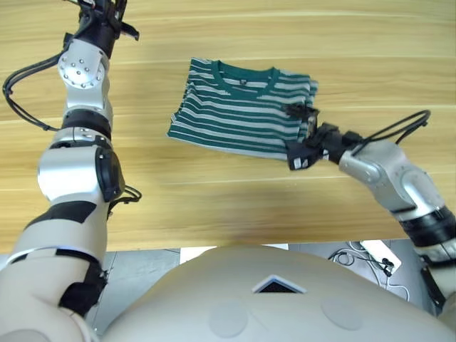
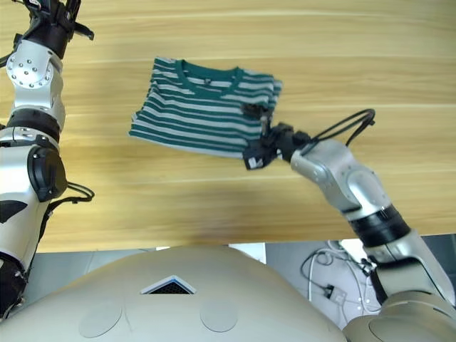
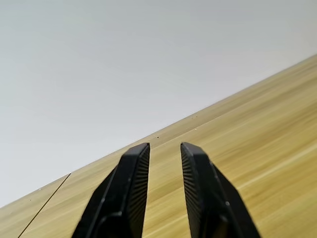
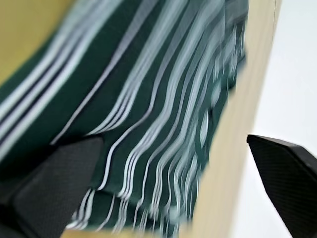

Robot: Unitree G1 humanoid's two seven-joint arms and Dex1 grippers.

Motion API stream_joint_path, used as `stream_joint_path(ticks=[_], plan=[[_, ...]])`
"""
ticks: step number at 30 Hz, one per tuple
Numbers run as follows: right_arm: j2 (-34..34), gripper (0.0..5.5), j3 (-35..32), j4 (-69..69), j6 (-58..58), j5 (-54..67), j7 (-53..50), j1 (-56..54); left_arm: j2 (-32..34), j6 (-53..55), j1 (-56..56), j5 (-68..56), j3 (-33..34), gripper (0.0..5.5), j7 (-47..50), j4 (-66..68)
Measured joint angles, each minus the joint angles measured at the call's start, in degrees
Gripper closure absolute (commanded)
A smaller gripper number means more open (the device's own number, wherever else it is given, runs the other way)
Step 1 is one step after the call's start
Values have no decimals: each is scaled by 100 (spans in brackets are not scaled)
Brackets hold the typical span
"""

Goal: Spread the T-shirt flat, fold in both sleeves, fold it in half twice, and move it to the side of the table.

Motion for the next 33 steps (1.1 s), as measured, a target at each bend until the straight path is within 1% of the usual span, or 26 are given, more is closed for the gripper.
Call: stream_joint_path(ticks=[2, 3, 5, 6, 7, 8, 9, 10, 11, 14, 16, 20, 21, 24, 28, 30, 33], plan=[[-327, 12, 349, -837, -594, 1060, 471, 758, 96, -183, 211, -80, 65, 435, -17, -105], [-419, 12, 307, -1126, -625, 1658, 533, 928, 184, -251, 342, -200, 152, 435, -34, -133], [-299, 12, 134, -1617, -582, 2655, 493, 812, 186, -359, 436, -258, 241, 435, -49, -229], [70, 12, 111, -1878, -380, 3214, 460, 590, 185, -426, 516, -339, 260, 435, -52, -311], [722, 12, 207, -1941, -128, 3400, 368, 298, 160, -523, 594, -349, 262, 435, -49, -388], [964, 12, 273, -1892, 58, 3405, 357, 117, 154, -564, 646, -362, 261, 435, -48, -451], [1224, 12, 314, -1783, 232, 3385, 302, -17, 151, -627, 704, -380, 261, 435, -49, -513], [1710, 12, 375, -1361, 578, 3163, 107, -309, 120, -706, 794, -394, 247, 435, -51, -636], [2077, 12, 432, -864, 803, 2722, -142, -605, 75, -783, 834, -398, 229, 435, -52, -747], [2838, 12, 550, 477, 1089, 1533, -929, -1314, 37, -854, 901, -441, 218, 435, -51, -933], [3254, 12, 834, 1293, 1031, 853, -1350, -1703, 27, -866, 960, -448, 215, 435, -45, -1026], [3699, 12, 1472, 3049, 731, -181, -1912, -2210, -33, -873, 1035, -444, 183, 435, -14, -1140], [3739, 12, 1587, 3481, 632, -328, -2021, -2308, -51, -878, 1037, -436, 159, 435, -2, -1155], [3865, 12, 1709, 4221, 156, -458, -2252, -2681, -93, -886, 1072, -381, 77, 435, 28, -1189], [3926, 12, 1711, 4975, -535, -245, -2237, -3048, -120, -892, 1148, -372, 37, 435, 119, -1232], [4172, 12, 1655, 5555, -579, -221, -2586, -3304, -132, -896, 1174, -373, 34, 435, 134, -1231], [4682, 12, 1404, 6782, -348, -178, -3471, -3843, -161, -898, 1222, -370, 22, 435, 146, -1231]])
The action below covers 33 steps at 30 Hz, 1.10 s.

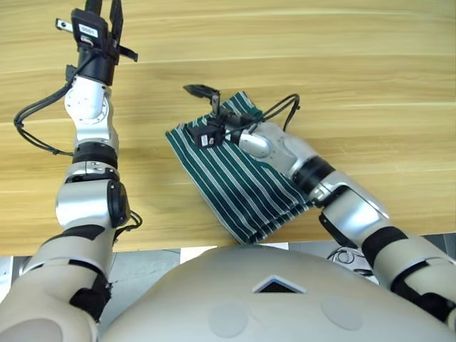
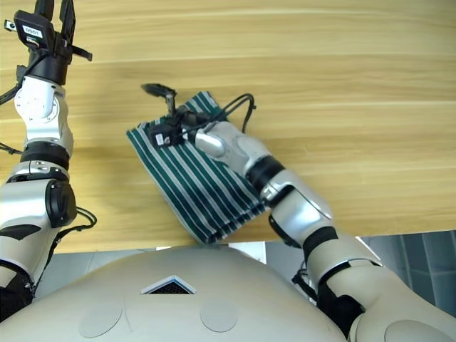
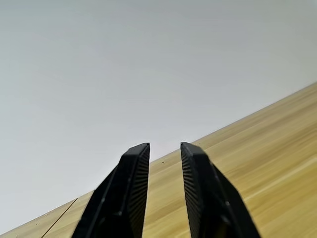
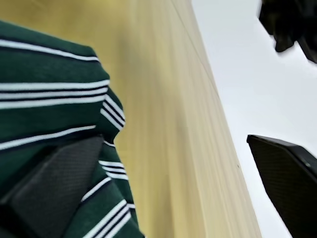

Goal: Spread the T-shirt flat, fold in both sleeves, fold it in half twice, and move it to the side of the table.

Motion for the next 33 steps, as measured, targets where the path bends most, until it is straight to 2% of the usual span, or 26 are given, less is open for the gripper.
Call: stream_joint_path(ticks=[6, 11, 14, 15, 17, 18, 22, 26, 29, 31, 33], plan=[[408, 12, -1057, 2042, 1195, 575, -1275, -896, -100, -144, 145, 160, -162, 435, 110, -157], [442, 12, -1379, 2250, 827, 732, -1336, -929, -149, -237, 262, 164, -222, 435, 124, -303], [326, 12, -1748, 1999, -252, 1234, -790, -770, -155, -372, 489, 31, -366, 435, -291, -622], [233, 12, -1952, 1586, -844, 1568, -322, -635, -150, -395, 686, -116, -482, 435, -703, -861], [-50, 12, -2131, 450, -1276, 2347, 614, -281, -38, -368, 1042, -467, -714, 435, -1390, -1370], [-293, 12, -2170, -344, -1361, 2765, 1153, 33, 79, -344, 1269, -666, -845, 435, -1786, -1717], [-1403, 10, -2081, -2678, -1281, 3456, 2351, 1278, 534, -105, 2010, -1022, -1182, 370, -2714, -2729], [-3493, 10, -2080, -4836, -1375, 3555, 3443, 3371, 1464, 297, 3080, -1144, -1470, 306, -3604, -3939], [-5502, 10, -2582, -6621, -1612, 3468, 4407, 5671, 2634, 722, 4231, -1039, -1620, 255, -4335, -5430], [-6282, 10, -3070, -7479, -1730, 3246, 4734, 6655, 3194, 1006, 4802, -734, -1683, 223, -4575, -6295], [-6370, 10, -3170, -7688, -1624, 2914, 4798, 7105, 3266, 1207, 5084, -450, -1842, 223, -4604, -6692]])
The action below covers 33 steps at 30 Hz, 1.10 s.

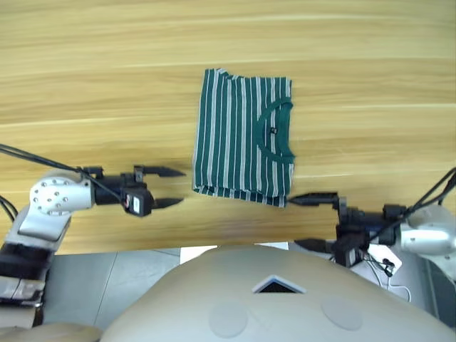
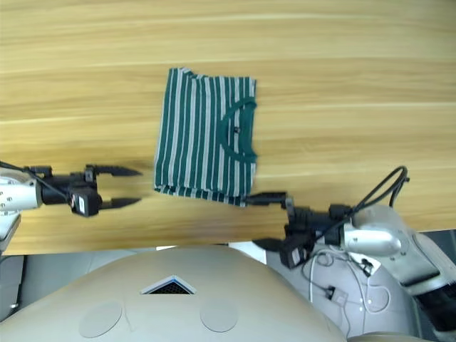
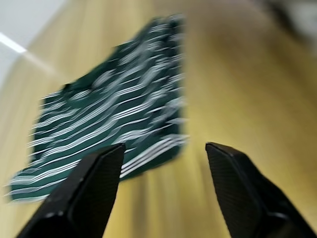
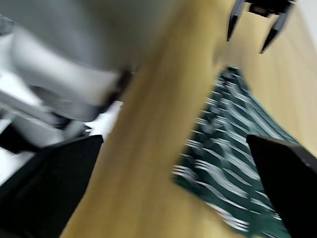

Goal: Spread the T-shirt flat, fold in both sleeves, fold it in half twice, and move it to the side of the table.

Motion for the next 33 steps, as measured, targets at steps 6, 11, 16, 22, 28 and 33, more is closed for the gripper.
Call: stream_joint_path(ticks=[6, 11, 16, 22, 28, 33], plan=[[584, 10, 277, 260, 655, -1224, -23, -204, -169, 79, -17, 977, -300, 223, 244, -109], [883, 10, 434, 414, 802, -1488, -23, -300, -385, -97, -309, 1456, -405, 223, 724, 43], [978, 10, 433, 416, 834, -1521, -15, -310, -432, -181, -513, 1629, -433, 223, 1025, 234], [1006, 10, 25, -257, 665, -589, -75, -308, -436, -203, -638, 1684, -440, 223, 1103, 298], [962, 10, -295, -216, 660, -477, -92, -348, -436, -208, -715, 1692, -456, 223, 1178, 391], [1122, 10, -200, 22, 794, -748, -95, -629, -436, -215, -796, 1719, -538, 223, 1221, 422]])
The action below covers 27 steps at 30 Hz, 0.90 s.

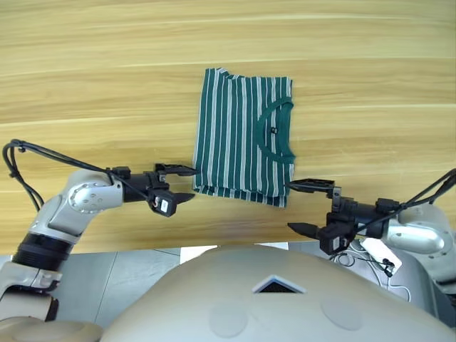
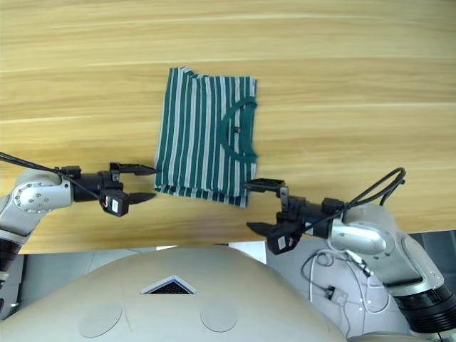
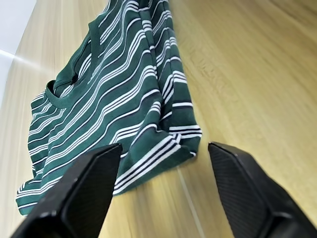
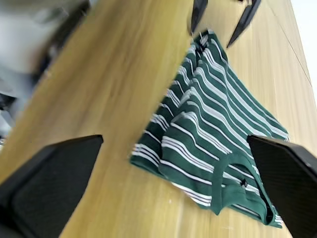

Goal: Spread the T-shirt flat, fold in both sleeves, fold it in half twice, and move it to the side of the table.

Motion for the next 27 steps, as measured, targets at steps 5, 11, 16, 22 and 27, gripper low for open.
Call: stream_joint_path(ticks=[5, 11, 16, 22, 27], plan=[[392, 10, 399, 440, 169, -663, -148, -493, -5, -48, -70, 28, -99, 223, 64, 58], [748, 10, 835, 777, 171, -971, -370, -1042, -54, -42, -262, 128, -200, 223, 114, 86], [783, 94, 951, 854, 171, -974, -378, -1063, -72, -63, -346, 188, -267, 218, 167, 93], [729, 203, 1009, 883, 233, -974, -377, -1022, -68, -264, -429, 268, -355, 316, 195, 247], [692, 285, 1050, 898, 280, -974, -376, -992, -29, -333, -429, 295, -363, 388, 184, 319]])
